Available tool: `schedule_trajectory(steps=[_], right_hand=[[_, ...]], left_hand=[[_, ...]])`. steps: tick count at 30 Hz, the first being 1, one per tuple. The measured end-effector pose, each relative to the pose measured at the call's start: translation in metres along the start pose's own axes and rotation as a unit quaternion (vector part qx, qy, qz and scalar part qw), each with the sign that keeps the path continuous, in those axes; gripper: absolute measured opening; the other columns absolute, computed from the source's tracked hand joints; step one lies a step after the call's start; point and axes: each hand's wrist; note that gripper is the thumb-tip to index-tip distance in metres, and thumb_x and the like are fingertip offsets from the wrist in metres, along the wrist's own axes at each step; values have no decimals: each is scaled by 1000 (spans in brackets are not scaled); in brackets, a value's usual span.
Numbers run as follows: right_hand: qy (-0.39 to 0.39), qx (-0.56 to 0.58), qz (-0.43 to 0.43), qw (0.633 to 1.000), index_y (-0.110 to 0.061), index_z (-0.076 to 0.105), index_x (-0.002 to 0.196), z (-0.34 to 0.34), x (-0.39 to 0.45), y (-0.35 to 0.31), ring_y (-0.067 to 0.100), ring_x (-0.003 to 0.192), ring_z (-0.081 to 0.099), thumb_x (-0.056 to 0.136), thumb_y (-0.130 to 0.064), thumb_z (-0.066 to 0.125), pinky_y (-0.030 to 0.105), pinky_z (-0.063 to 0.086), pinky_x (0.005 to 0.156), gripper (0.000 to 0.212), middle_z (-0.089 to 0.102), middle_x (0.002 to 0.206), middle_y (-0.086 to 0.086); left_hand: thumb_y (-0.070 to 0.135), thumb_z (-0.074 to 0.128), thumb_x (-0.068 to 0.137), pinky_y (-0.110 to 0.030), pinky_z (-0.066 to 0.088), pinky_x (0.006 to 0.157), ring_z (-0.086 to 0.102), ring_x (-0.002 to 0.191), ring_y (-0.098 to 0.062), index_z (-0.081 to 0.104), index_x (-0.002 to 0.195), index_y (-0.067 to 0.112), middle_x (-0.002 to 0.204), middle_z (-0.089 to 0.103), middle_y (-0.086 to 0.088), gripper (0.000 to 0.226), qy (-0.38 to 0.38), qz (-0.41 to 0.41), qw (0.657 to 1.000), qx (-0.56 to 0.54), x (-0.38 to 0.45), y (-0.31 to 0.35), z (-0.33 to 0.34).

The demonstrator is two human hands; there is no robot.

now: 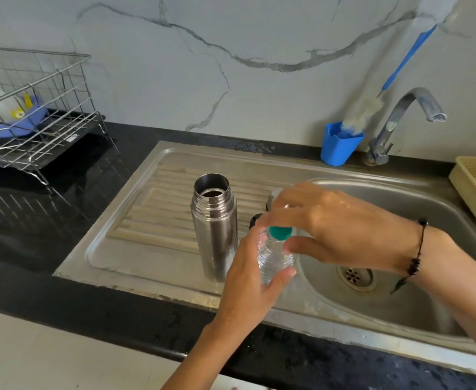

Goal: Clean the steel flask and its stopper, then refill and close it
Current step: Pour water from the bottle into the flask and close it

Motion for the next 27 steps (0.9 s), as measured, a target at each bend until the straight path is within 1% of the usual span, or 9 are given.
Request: schedule_trajectory(steps=[3, 5, 7, 10, 13, 17, 22, 25, 27], right_hand=[[35, -40, -20, 998, -12, 69, 90, 13, 2, 4, 20, 69, 58, 69, -2, 75, 31, 52, 54, 23, 59, 82, 4], [69, -55, -15, 996, -8, 68, 80, 19, 6, 4, 22, 59, 55, 72, -8, 71, 34, 49, 45, 9, 57, 73, 5], [97, -64, -6, 993, -7, 64, 75, 22, 10, 2, 24, 56, 56, 81, -25, 59, 34, 48, 41, 19, 56, 68, 6], [50, -97, 35, 993, -13, 58, 98, 16, 12, 2, 20, 78, 58, 92, -48, 41, 32, 50, 60, 40, 58, 88, 1], [-27, -28, -3, 999, -24, 48, 127, 8, 9, 9, 16, 97, 53, 92, -36, 50, 36, 49, 81, 37, 56, 108, -3], [-9, -33, -47, 998, -11, 60, 109, 10, 11, 13, 22, 84, 57, 89, -23, 57, 40, 50, 72, 23, 61, 95, 4], [44, -64, -62, 995, -10, 58, 86, 19, 10, 10, 24, 59, 54, 78, -31, 53, 37, 47, 50, 23, 59, 70, 3], [71, -5, -18, 997, -16, 57, 98, 30, 8, 13, 14, 60, 52, 81, -39, 44, 34, 48, 52, 31, 57, 71, -6], [60, 139, 14, 988, -22, 51, 113, 43, 0, 25, 5, 64, 52, 86, -46, 46, 22, 47, 58, 37, 52, 76, -14]], left_hand=[[56, 57, 81, -7, 31, 102, 37, 128, 8, 16, 135, 55, 138, 41, 20, 68, 0, -5, 1000, 12, 1, 2, 1], [56, 57, 80, -6, 30, 100, 36, 127, 11, 19, 136, 48, 136, 40, 25, 68, -1, -10, 1000, 11, 1, 1, 1], [56, 57, 81, -11, 34, 102, 38, 127, 6, 24, 138, 42, 135, 43, 21, 68, -5, -13, 1000, 4, 1, -1, 1], [53, 59, 82, -21, 40, 103, 45, 126, -4, 29, 140, 32, 133, 49, 13, 69, -12, -11, 1000, 5, 1, -1, 1], [55, 58, 81, -11, 33, 103, 39, 130, 2, 21, 140, 47, 139, 43, 16, 70, 1, -14, 1000, 6, 1, 4, -1], [53, 60, 80, -9, 30, 103, 38, 130, 3, 19, 137, 49, 140, 43, 15, 70, 11, -14, 1000, 10, -1, 2, 1], [50, 61, 81, -11, 36, 100, 43, 126, 1, 25, 138, 39, 136, 47, 14, 69, 30, -25, 999, 5, -6, 4, 5], [50, 62, 79, -3, 32, 97, 39, 124, 10, 21, 132, 50, 133, 43, 21, 67, 23, -42, 999, 15, -3, 9, 0], [46, 67, 80, 0, 30, 95, 37, 122, 16, 22, 129, 51, 131, 39, 29, 68, -10, -53, 998, 23, -2, 13, -6]])
Point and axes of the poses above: each hand's wrist, its own x-axis towards the middle knuckle, its own z-axis out of the palm, y = z × x
